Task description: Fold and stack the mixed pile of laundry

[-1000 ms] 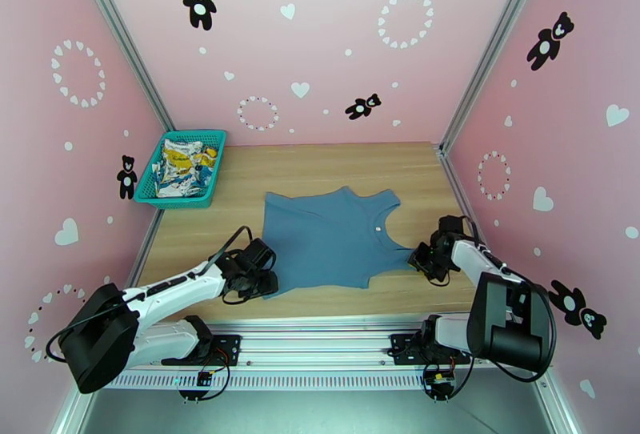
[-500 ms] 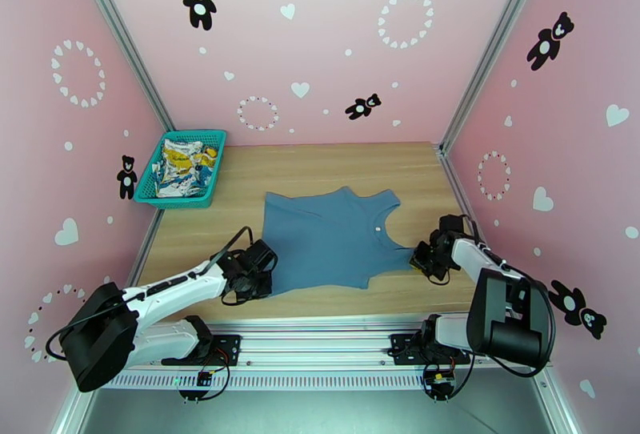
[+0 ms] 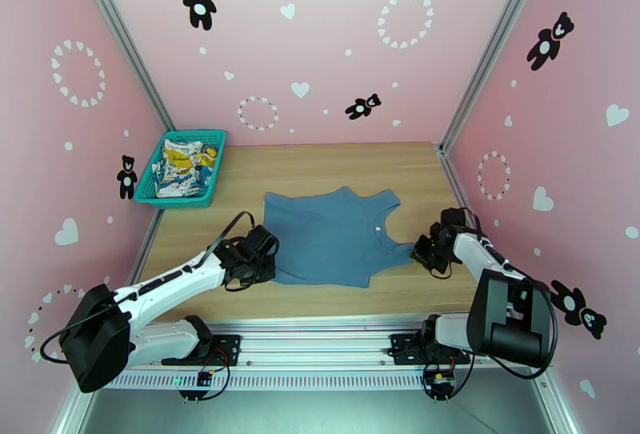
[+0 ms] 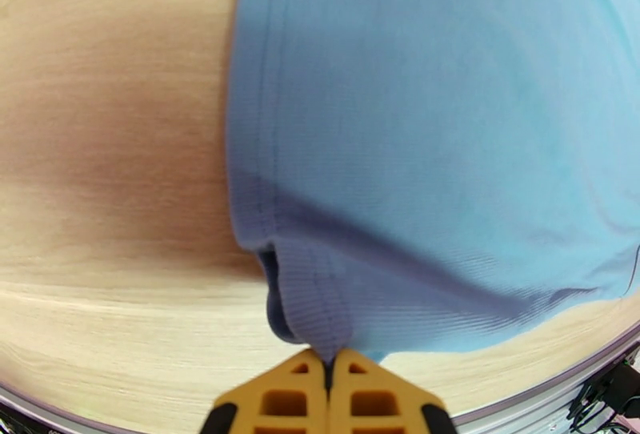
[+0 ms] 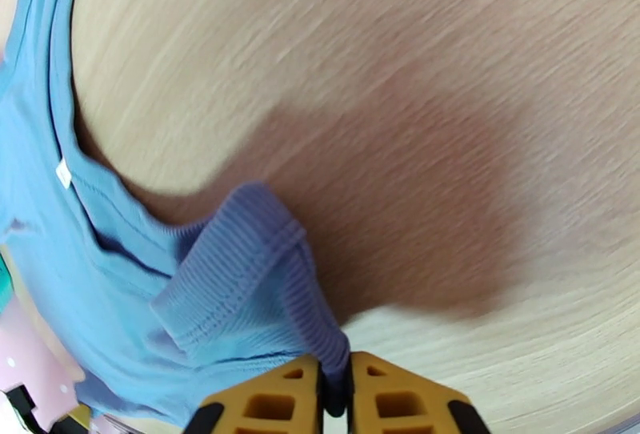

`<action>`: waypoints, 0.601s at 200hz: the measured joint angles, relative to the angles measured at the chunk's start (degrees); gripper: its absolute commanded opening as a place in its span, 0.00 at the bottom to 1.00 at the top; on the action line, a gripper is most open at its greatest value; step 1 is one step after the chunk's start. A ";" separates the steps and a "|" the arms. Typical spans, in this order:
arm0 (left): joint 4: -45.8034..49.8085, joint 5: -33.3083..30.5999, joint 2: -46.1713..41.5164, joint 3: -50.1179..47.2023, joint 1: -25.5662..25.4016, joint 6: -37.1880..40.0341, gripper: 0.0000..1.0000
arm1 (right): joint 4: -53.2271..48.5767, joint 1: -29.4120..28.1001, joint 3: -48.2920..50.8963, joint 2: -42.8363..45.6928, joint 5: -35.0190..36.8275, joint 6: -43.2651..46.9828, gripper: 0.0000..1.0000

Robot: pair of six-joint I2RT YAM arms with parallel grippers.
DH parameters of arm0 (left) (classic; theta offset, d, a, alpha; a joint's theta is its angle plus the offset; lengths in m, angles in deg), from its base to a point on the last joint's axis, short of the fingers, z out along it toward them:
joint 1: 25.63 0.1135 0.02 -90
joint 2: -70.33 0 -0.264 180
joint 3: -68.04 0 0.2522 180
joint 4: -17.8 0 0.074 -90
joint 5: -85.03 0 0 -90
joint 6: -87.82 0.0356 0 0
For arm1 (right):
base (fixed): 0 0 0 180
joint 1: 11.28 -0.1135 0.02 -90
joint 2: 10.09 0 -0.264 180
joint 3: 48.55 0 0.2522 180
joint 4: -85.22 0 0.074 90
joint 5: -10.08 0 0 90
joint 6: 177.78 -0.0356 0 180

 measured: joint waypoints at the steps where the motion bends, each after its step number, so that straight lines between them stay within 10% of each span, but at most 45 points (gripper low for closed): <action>1: 0.02 0.00 -0.02 0.00 0.02 0.02 0.00 | -0.11 0.00 0.00 0.00 0.02 0.46 0.38; 76: -0.37 0.11 -1.40 -0.48 0.13 0.00 0.00 | -2.21 -2.38 1.09 1.73 -0.76 -2.58 0.48; 120: -0.44 0.37 -1.36 -0.92 0.13 0.07 0.00 | -0.15 -2.45 2.49 1.40 -0.48 -4.02 0.32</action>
